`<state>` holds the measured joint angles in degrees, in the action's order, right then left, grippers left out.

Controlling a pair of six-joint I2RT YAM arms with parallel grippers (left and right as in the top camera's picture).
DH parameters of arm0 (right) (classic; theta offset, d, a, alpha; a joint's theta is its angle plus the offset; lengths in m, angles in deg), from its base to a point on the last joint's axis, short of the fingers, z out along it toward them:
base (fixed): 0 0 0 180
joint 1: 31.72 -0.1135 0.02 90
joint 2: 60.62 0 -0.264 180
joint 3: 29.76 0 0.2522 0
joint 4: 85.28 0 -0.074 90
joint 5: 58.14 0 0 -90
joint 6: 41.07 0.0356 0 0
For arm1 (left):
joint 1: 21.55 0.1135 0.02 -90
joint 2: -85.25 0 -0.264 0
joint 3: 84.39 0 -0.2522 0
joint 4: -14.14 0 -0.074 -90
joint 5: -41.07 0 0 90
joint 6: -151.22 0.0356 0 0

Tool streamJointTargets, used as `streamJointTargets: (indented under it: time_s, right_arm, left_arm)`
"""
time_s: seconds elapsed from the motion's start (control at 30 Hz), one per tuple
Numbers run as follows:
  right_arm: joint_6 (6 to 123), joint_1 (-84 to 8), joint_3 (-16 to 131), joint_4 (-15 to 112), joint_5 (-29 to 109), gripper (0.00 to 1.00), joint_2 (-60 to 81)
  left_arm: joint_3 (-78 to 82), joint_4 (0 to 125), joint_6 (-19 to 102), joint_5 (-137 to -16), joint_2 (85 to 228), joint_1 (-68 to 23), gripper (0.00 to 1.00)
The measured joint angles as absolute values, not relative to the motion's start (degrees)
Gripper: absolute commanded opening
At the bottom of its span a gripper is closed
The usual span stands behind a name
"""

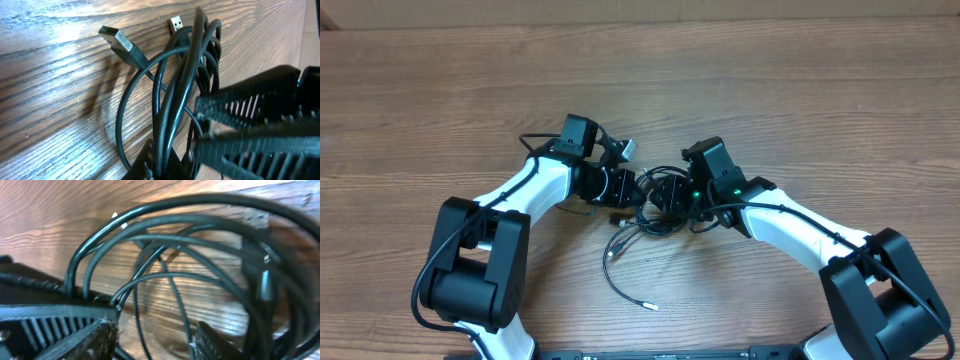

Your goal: Untangle cables

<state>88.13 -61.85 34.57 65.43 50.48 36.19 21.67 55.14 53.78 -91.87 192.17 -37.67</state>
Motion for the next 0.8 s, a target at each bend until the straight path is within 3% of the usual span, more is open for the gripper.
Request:
streamJointTargets:
  time_s: [0.33, 0.67, 0.8]
  right_arm:
    - [88.06, -61.8, 34.57, 67.18, 48.14, 0.42, 37.04]
    - [91.41, -62.94, 34.57, 61.15, 48.14, 0.39, 37.04]
    - [92.06, -64.21, 34.57, 61.08, 48.14, 0.27, 37.07]
  left_arm:
    - [21.67, 57.04, 54.89, -92.28, 192.17, -37.67, 0.04]
    - [21.64, 57.0, 55.26, -94.82, 192.17, -37.67, 0.04]
    - [21.64, 56.85, 55.26, -96.81, 192.17, -37.67, 0.04]
